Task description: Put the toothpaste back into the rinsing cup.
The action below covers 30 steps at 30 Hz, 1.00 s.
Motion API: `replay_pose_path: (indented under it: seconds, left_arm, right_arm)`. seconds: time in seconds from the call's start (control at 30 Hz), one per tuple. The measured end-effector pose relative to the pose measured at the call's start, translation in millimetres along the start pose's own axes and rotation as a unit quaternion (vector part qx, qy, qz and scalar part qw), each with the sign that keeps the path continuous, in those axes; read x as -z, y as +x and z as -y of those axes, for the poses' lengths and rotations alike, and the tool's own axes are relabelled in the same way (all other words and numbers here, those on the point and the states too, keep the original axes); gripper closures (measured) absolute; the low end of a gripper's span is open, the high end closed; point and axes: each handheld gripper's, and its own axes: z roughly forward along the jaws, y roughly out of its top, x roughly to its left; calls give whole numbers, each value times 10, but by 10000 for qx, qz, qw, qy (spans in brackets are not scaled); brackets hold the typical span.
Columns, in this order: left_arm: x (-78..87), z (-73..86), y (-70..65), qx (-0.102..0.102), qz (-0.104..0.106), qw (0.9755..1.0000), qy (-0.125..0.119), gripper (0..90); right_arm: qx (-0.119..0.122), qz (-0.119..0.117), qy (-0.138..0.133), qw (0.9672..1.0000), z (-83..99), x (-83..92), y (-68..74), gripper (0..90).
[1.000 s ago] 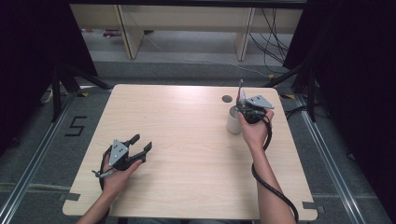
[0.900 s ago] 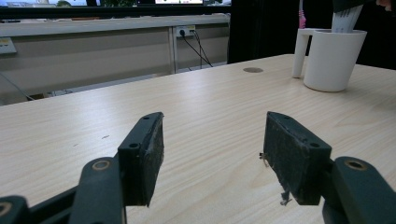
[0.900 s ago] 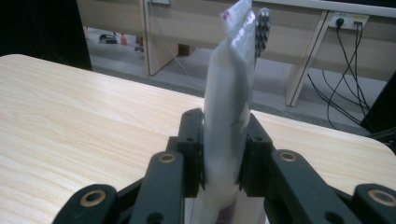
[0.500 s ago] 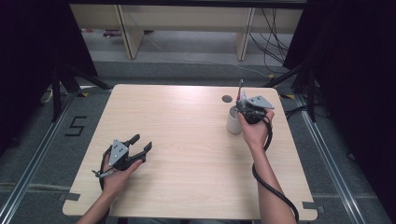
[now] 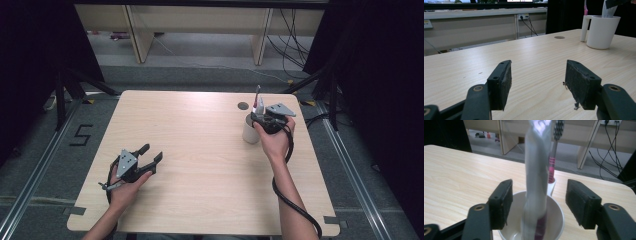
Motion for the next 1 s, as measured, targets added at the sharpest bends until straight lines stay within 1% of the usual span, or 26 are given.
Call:
replay_pose_path:
  seconds: [0.07,0.1,0.13,0.2,0.23,0.27,0.3,0.33,0.37,0.4,0.43,0.47,0.57,0.6,0.63,0.67,0.7,0.73,0.77,0.8,0.83,0.87,0.9,0.93,0.97,1.0]
  left_arm:
    - [0,0,0,4,-1,10000,-3,381]
    - [1,0,0,6,-2,10000,-4,381]
    - [1,0,0,9,-1,10000,-4,381]
    - [0,0,1,12,-2,10000,-5,381]
    - [0,0,1,13,-3,10000,-3,381]
    - [0,0,1,9,-4,10000,0,381]
    - [0,0,1,4,-1,10000,0,381]
    - [0,0,0,1,-3,10000,2,381]
    - [0,0,-1,-2,-3,10000,1,381]
    - [0,0,-1,-6,-1,10000,1,381]
    - [0,0,-1,-8,-1,10000,2,381]
    - [0,0,-1,-2,-3,10000,0,381]
    - [0,0,0,3,-5,10000,1,381]
    - [0,0,0,2,-6,10000,5,381]
    - [0,0,0,2,-8,10000,7,381]
    - [-1,0,0,4,-8,10000,6,381]
    - [0,0,0,5,-9,10000,4,381]
    - [0,0,0,8,-10,10000,2,381]
    - [0,0,0,9,-11,10000,2,381]
    - [0,0,0,9,-11,10000,3,381]
    - [0,-1,1,4,-9,10000,10,381]
    - [-1,-1,0,4,-8,10000,10,380]
    - [-1,0,0,4,-8,10000,8,380]
    - [-1,0,0,4,-7,10000,5,380]
    - [0,0,0,6,-9,10000,3,380]
    - [0,0,0,8,-9,10000,2,380]
  right_arm:
    - [-41,-2,-16,10000,16,9,-13,366]
    - [25,-27,14,10000,20,18,-25,357]
    - [6,-27,-4,10000,24,28,-27,352]
    - [-50,-67,1,10000,32,52,-18,346]
    - [-40,-28,2,10000,38,70,-13,343]
    - [-6,-81,17,10000,39,84,-24,341]
    - [-12,-63,50,10000,41,102,-24,341]
    - [-18,-98,4,10000,45,112,-27,340]
    - [9,-48,27,10000,51,131,-35,339]
    - [1,-81,49,10000,51,151,-38,337]
    - [-102,-73,65,9999,62,169,-27,337]
    - [-28,-85,13,10000,68,178,-44,336]
    - [-75,-105,36,9999,96,244,-38,328]
    - [-28,-140,-11,9999,105,257,-51,326]
    - [19,-101,15,9999,110,284,-55,325]
    - [-17,-112,-23,9999,119,302,-52,325]
    - [-31,-100,7,9999,121,331,-52,324]
    - [-70,-169,-43,9998,131,342,-53,325]
    - [-55,-127,1,9999,136,377,-53,323]
    - [-5,-199,-15,9998,145,386,-65,322]
    - [-35,-167,13,9999,147,410,-59,322]
    - [-27,-245,16,9997,155,422,-72,321]
    - [101,-146,9,9998,164,444,-81,321]
    - [-23,-243,-20,9997,182,456,-71,321]
    - [7,-205,-20,9998,197,473,-77,320]
    - [-29,-220,11,9998,215,490,-77,320]
